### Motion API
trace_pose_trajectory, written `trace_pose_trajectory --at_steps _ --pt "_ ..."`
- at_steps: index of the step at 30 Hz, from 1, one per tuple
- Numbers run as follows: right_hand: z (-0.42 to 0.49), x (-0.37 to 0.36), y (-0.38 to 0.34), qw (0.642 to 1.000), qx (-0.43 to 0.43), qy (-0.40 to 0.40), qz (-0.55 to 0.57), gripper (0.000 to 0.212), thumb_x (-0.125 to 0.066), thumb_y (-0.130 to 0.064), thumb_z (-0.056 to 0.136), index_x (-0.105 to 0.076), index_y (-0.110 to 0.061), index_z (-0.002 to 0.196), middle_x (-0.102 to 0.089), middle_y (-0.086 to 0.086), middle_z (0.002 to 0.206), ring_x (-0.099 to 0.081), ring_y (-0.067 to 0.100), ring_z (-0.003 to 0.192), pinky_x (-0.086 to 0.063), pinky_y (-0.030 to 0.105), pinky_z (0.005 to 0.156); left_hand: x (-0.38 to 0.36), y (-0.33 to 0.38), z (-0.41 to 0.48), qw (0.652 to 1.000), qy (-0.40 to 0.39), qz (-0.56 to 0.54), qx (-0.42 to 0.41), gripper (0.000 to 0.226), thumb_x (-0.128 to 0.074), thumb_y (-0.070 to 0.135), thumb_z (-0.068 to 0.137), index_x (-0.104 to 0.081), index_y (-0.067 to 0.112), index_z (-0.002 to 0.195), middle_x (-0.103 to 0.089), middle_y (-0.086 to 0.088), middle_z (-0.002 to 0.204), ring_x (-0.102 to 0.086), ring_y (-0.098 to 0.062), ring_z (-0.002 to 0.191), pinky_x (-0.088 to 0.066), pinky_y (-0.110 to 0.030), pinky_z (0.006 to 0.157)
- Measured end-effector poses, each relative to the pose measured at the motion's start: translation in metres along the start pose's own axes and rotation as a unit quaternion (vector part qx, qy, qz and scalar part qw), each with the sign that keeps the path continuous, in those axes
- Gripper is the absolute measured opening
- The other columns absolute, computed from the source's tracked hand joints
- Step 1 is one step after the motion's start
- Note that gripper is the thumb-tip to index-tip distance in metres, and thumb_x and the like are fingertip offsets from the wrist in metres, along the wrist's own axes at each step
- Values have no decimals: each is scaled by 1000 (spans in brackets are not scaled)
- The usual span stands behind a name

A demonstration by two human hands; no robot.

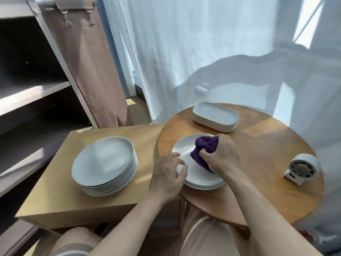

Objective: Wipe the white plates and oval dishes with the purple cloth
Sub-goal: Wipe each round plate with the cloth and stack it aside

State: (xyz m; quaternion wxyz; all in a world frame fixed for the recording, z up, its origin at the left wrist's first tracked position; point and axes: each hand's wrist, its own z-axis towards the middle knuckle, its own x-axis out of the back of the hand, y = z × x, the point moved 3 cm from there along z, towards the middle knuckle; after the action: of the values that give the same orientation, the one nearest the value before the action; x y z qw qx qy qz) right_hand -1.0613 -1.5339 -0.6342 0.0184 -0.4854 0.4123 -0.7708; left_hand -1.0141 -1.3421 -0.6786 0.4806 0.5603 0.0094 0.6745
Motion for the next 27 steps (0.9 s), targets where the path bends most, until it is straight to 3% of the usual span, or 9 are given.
trace_pose_trajectory --at_steps 4,8,11,18,23,27 --pt "5 11 10 995 -39 24 86 40 -76 -37 73 -57 -20 104 -61 0 106 -59 25 101 -51 38 86 4 18 -18 991 -71 42 -110 22 -55 42 92 -69 25 97 -66 13 103 -57 -7 107 -40 -35 105" --pt "9 17 17 986 -69 46 141 41 -77 -38 71 -58 -20 102 -64 1 104 -61 23 95 -48 33 78 7 22 -22 978 -93 98 -158 19 -58 27 95 -74 21 103 -73 8 108 -63 -13 104 -41 -39 108" --pt "9 17 17 985 -71 46 147 40 -78 -37 71 -59 -19 102 -65 1 104 -61 23 95 -47 32 78 10 26 -18 962 -106 153 -199 18 -57 22 97 -74 21 104 -74 6 107 -66 -17 101 -44 -35 102" --pt "6 16 16 984 -70 49 159 42 -77 -38 71 -59 -18 104 -65 3 105 -63 25 97 -55 41 86 11 32 -12 914 -186 273 -237 18 -65 22 85 -69 23 102 -73 5 102 -68 -17 97 -47 -31 94" --pt "6 16 18 979 -77 57 178 40 -78 -34 73 -59 -19 104 -65 2 107 -63 23 98 -50 33 83 10 34 -13 897 -195 296 -264 20 -55 15 88 -69 18 102 -73 0 101 -69 -21 93 -53 -34 86" --pt "6 14 18 981 -70 60 171 39 -79 -36 72 -58 -20 101 -65 2 105 -62 23 97 -47 31 79 13 38 -12 887 -186 294 -302 19 -53 13 86 -70 18 91 -73 1 89 -69 -19 80 -54 -32 75"
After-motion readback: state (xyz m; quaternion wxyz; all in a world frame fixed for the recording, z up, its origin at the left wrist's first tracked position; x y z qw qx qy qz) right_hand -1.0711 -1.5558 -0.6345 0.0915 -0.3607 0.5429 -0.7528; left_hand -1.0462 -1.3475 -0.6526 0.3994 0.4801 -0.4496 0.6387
